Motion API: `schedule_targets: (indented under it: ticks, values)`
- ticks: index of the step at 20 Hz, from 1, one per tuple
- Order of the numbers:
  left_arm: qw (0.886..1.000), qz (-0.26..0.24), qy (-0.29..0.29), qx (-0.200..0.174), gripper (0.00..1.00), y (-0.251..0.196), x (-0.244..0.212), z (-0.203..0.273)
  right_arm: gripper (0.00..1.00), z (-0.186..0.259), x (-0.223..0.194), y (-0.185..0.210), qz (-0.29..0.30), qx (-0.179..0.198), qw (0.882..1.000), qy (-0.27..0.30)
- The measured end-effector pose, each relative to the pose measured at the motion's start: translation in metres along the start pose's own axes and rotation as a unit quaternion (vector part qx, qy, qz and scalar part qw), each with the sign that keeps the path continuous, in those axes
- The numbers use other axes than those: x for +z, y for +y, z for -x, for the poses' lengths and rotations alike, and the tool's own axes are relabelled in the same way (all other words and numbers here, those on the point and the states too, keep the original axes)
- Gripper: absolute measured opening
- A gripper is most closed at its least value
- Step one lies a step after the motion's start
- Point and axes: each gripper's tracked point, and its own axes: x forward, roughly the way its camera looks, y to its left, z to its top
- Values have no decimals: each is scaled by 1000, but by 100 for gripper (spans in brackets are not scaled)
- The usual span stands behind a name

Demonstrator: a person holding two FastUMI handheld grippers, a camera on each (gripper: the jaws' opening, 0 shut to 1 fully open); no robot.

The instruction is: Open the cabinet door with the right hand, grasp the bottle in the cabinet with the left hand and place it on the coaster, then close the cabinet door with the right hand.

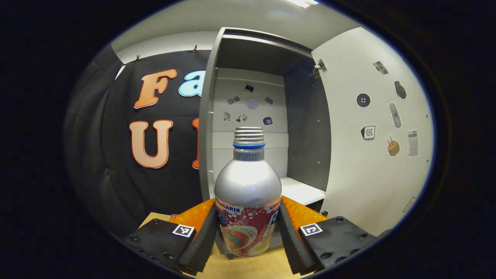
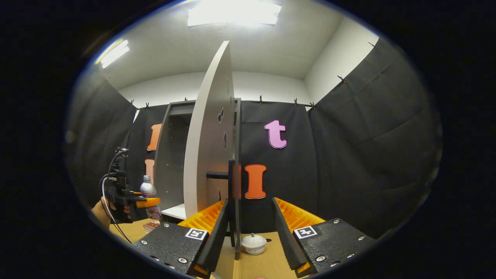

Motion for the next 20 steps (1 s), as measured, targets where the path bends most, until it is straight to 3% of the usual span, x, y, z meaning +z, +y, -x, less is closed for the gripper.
schedule_targets:
  ticks: [3,4,9,20]
  values:
    - [1000,-2,-2,17,82,24,-8,25,67,0,-1,0,-1,2,1000,-3]
    - [1000,-1,-3,26,86,33,-10,33,67,-1,-2,-1,-6,3,1000,-4]
    - [999,4,-8,46,86,65,-29,68,68,-3,-4,-3,-26,12,1000,-8]
    - [997,9,-26,65,84,100,-77,122,67,-4,-6,-2,-46,21,999,-18]
